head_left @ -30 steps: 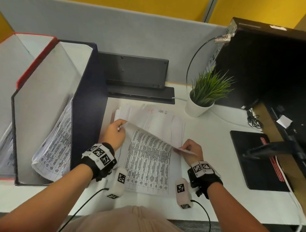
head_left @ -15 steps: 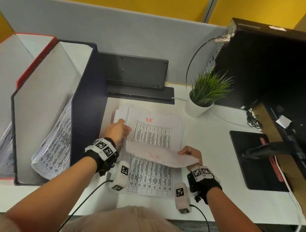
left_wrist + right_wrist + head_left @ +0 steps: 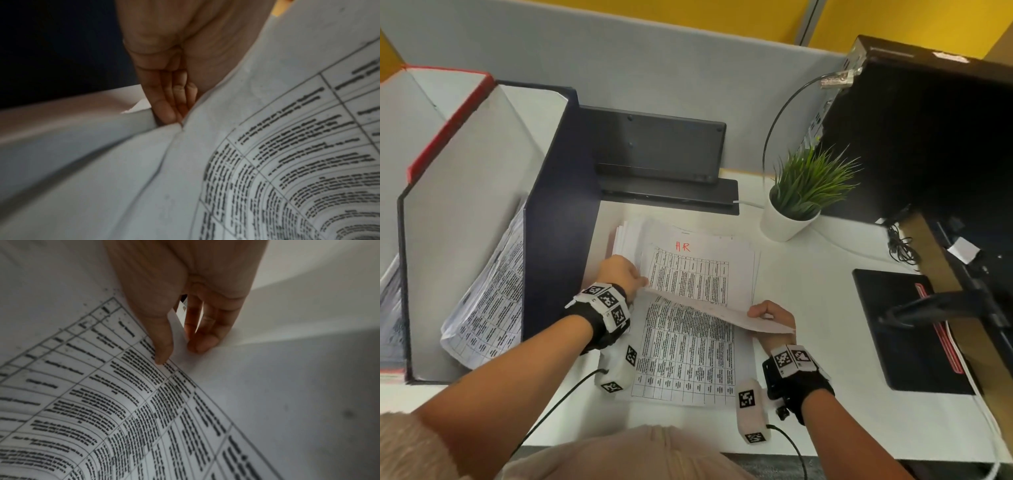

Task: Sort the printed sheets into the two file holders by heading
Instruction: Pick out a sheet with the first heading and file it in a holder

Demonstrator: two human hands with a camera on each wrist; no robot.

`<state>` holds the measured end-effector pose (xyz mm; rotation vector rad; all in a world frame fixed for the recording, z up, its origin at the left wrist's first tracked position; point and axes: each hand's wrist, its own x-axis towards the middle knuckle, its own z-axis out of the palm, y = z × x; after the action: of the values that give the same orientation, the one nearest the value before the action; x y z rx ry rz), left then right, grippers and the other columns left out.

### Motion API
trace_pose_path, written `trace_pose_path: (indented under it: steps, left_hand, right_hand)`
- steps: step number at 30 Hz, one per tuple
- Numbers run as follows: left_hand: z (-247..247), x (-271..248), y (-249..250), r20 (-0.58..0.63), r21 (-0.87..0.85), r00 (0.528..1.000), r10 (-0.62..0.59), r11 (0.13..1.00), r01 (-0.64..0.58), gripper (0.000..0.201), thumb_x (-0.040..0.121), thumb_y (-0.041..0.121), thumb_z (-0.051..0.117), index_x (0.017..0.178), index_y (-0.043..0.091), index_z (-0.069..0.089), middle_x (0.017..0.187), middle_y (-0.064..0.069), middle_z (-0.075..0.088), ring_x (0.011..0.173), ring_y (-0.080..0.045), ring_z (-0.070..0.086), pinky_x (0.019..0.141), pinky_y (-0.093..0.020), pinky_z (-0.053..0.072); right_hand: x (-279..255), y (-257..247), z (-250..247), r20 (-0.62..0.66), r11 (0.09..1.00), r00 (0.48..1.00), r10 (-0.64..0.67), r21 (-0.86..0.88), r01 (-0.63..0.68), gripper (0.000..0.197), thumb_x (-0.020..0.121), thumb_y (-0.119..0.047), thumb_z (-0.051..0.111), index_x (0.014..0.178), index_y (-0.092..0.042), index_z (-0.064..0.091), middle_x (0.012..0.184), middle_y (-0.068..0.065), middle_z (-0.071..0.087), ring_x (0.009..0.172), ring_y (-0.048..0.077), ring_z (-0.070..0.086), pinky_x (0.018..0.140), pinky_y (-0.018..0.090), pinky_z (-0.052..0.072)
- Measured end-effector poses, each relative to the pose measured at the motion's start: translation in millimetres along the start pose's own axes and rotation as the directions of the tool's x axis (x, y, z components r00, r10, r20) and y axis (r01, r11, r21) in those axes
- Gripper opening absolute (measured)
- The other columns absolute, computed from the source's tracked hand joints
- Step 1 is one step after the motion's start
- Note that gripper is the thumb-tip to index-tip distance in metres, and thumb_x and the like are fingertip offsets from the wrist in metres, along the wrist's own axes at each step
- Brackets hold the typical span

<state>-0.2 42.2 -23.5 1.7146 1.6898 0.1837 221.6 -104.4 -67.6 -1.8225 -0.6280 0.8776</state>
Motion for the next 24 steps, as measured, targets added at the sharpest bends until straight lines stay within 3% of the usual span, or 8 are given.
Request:
trace_pose_path:
  steps: [2,5,9,12,16,18,22,24]
  left_hand:
    - [1,-1,-2,-0.013,0.026,1.0,0.023,0.999,-0.023,0.018,0.086,0.016,0.064,0.078,0.001,0.07,0.076,-0.01,0.065,0.066,-0.017,0.056,0.067,-0.025,0.045]
    - [4,-6,-8,-0.114,0.011,0.983,0.141,0.99,-0.141,0.018,0.09,0.01,0.056,0.091,0.003,0.072,0.076,-0.006,0.064,0.066,-0.014,0.055,0.068,-0.023,0.044]
    - [11,-20,-15,-0.234,-0.334,0.943,0.236,0.892,-0.306,0.019,0.094,0.013,0.05,0.101,0.017,0.067,0.088,0.002,0.066,0.074,-0.012,0.059,0.063,-0.017,0.046]
    - [9,-22,-17,-0.163,-0.494,0.957,0.241,0.82,-0.29,0.025,0.096,0.007,0.041,0.088,0.019,0.061,0.086,0.002,0.064,0.076,-0.01,0.059,0.062,-0.011,0.045]
    - [5,-26,-12,-0.045,-0.602,0.973,0.227,0.771,-0.207,0.028,0.093,-0.007,0.037,0.098,0.006,0.062,0.099,-0.009,0.066,0.092,-0.02,0.061,0.084,-0.031,0.051]
    - [6,-28,-6,0.0,-0.657,0.975,0.222,0.735,-0.167,0.032,0.091,-0.01,0.038,0.091,0.008,0.064,0.092,-0.007,0.067,0.087,-0.018,0.063,0.079,-0.029,0.052]
    - [2,-27,0,0.067,-0.712,0.983,0.168,0.699,-0.071,0.03,0.087,-0.008,0.036,0.082,-0.005,0.065,0.083,-0.014,0.063,0.079,-0.024,0.057,0.068,-0.023,0.046]
    - [1,-23,0,0.094,-0.718,0.992,0.087,0.696,0.007,0.03,0.087,0.004,0.038,0.093,-0.009,0.065,0.087,-0.016,0.063,0.077,-0.025,0.055,0.062,-0.024,0.043]
  right_hand:
    - [-1,-1,0,-0.017,0.997,1.0,-0.012,0.077,0.014,0.034,0.074,0.025,0.052,0.064,-0.008,0.058,0.075,0.008,0.055,0.067,0.018,0.051,0.054,0.005,0.043]
    - [0,-1,0,-0.023,1.0,0.999,-0.026,0.017,0.026,0.033,0.073,0.017,0.064,0.056,-0.01,0.053,0.07,0.007,0.06,0.065,0.013,0.055,0.062,0.016,0.047]
    - [6,-1,-1,-0.04,0.999,0.998,0.038,-0.037,-0.039,0.041,0.066,-0.003,0.08,0.055,-0.016,0.043,0.054,-0.006,0.051,0.053,0.01,0.045,0.047,0.01,0.038]
    - [7,-6,-2,-0.057,0.997,0.996,0.069,-0.029,-0.07,0.031,0.061,-0.006,0.084,0.081,-0.006,0.061,0.075,0.002,0.062,0.069,0.018,0.057,0.059,0.02,0.046]
    - [9,-13,-3,-0.047,0.997,0.998,-0.043,0.067,0.046,0.064,0.056,0.007,0.083,0.111,-0.006,0.054,0.098,0.001,0.064,0.085,0.011,0.061,0.058,0.006,0.048]
    - [10,-14,-1,-0.001,0.997,0.998,-0.055,0.045,0.055,0.063,0.058,0.007,0.082,0.113,-0.007,0.054,0.099,0.0,0.064,0.085,0.01,0.061,0.057,0.003,0.048]
    - [8,-12,1,0.017,0.99,1.0,0.01,-0.142,-0.008,0.03,0.068,-0.003,0.08,0.092,-0.008,0.063,0.086,0.0,0.064,0.079,0.013,0.06,0.073,0.02,0.049]
    - [4,-8,1,0.015,0.995,1.0,-0.025,-0.093,0.026,0.022,0.072,0.007,0.071,0.063,-0.008,0.059,0.063,-0.002,0.057,0.058,0.003,0.055,0.06,0.015,0.045]
